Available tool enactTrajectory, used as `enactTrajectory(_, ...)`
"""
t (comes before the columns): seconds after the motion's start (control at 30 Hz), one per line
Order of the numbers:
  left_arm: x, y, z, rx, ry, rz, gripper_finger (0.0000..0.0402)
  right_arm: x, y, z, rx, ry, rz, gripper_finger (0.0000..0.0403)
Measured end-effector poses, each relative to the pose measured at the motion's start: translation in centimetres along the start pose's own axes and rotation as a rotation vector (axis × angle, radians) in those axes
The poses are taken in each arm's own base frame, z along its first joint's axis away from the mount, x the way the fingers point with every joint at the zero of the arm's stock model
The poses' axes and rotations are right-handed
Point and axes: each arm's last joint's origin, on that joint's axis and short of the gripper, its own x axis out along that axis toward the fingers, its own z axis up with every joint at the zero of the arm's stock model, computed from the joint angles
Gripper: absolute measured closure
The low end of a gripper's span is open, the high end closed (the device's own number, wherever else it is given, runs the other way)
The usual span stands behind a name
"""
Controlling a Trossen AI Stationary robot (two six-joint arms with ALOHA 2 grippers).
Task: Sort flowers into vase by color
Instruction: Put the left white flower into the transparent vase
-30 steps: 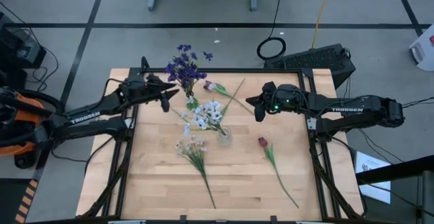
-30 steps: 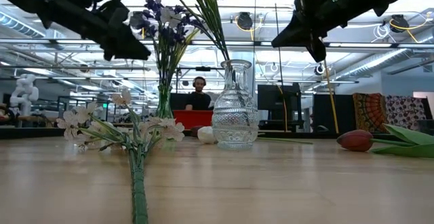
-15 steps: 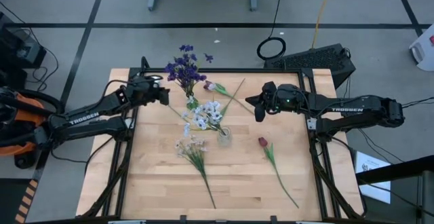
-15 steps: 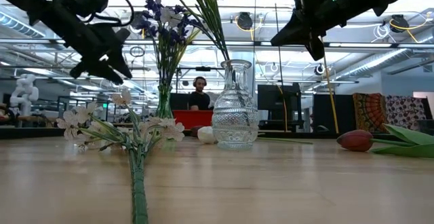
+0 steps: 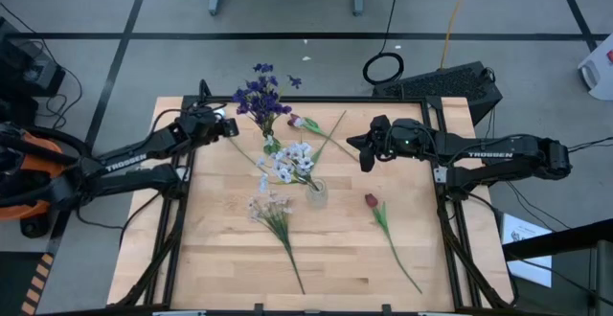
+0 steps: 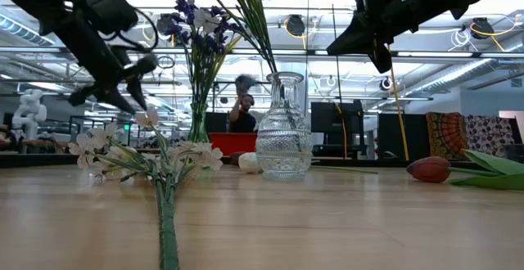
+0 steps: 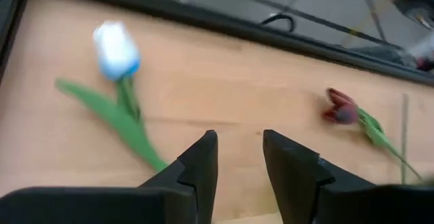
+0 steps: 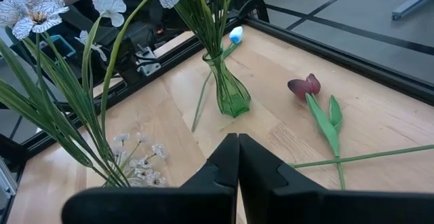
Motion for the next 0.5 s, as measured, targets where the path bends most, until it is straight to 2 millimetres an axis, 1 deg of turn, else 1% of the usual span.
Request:
enactTrajectory(0.27, 3.1, 1.2, -0.2, -0.157, 0.161, 0.111, 0.0281, 0.0, 0.0, 0.0, -0.005, 0.0, 0.0, 0.0403)
enactTrajectory(0.5, 5.0, 2.6, -0.1, -0.209, 0.246, 0.198, 0.0281, 0.0, 0.0, 0.0, -0.007, 0.0, 0.0, 0.0403)
